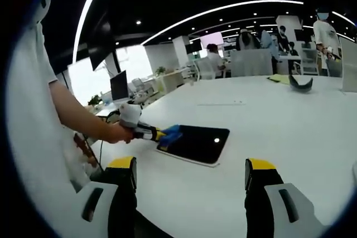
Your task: Wipe the mirror surface with the cleaning cloth until all visible marks leave the cleaned area.
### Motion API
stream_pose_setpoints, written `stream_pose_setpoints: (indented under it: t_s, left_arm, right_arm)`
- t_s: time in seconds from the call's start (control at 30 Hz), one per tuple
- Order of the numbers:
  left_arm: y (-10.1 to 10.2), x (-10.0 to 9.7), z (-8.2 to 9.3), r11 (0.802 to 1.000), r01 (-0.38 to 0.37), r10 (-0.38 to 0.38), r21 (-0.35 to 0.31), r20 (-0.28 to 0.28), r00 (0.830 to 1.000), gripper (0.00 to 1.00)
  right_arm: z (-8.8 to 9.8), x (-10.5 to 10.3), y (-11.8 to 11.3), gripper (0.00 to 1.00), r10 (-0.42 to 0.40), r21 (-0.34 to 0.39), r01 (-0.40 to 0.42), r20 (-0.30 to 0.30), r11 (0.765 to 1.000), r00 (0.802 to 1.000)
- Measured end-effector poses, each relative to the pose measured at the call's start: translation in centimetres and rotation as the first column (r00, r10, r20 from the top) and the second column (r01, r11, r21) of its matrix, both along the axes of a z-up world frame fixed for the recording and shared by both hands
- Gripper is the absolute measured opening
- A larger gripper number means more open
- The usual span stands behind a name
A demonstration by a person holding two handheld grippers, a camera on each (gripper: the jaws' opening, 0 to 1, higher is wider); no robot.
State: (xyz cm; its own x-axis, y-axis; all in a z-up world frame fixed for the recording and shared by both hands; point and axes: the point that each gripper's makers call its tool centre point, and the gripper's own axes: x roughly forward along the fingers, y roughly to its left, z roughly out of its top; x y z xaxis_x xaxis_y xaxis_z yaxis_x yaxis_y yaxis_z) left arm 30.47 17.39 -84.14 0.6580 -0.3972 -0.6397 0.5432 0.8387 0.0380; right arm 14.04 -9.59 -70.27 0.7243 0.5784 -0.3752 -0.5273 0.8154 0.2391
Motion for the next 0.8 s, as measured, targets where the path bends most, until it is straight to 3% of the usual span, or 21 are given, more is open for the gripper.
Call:
stream_pose_setpoints:
  t_s: [0.13, 0.33, 0.8]
  left_arm:
    - [0.09, -0.03, -0.05, 0.999, -0.035, 0.034, -0.039, -0.018, 0.999, 0.06]
    - [-0.20, -0.16, -0.06, 0.999, -0.030, 0.030, -0.024, -0.003, 1.000, 0.06]
    - [-0.68, -0.21, -0.03, 1.000, -0.013, 0.013, 0.007, 0.027, 1.000, 0.06]
  right_arm:
    - [-0.06, -0.04, -0.10, 0.78, -0.006, 0.006, 0.006, -0.003, 1.000, 1.000]
    - [0.01, -0.27, 0.19, 0.74, 0.007, 0.006, -0.007, 0.011, 1.000, 1.000]
    - [-0.19, -0.29, 0.08, 0.76, 0.002, 0.013, -0.002, 0.002, 1.000, 1.000]
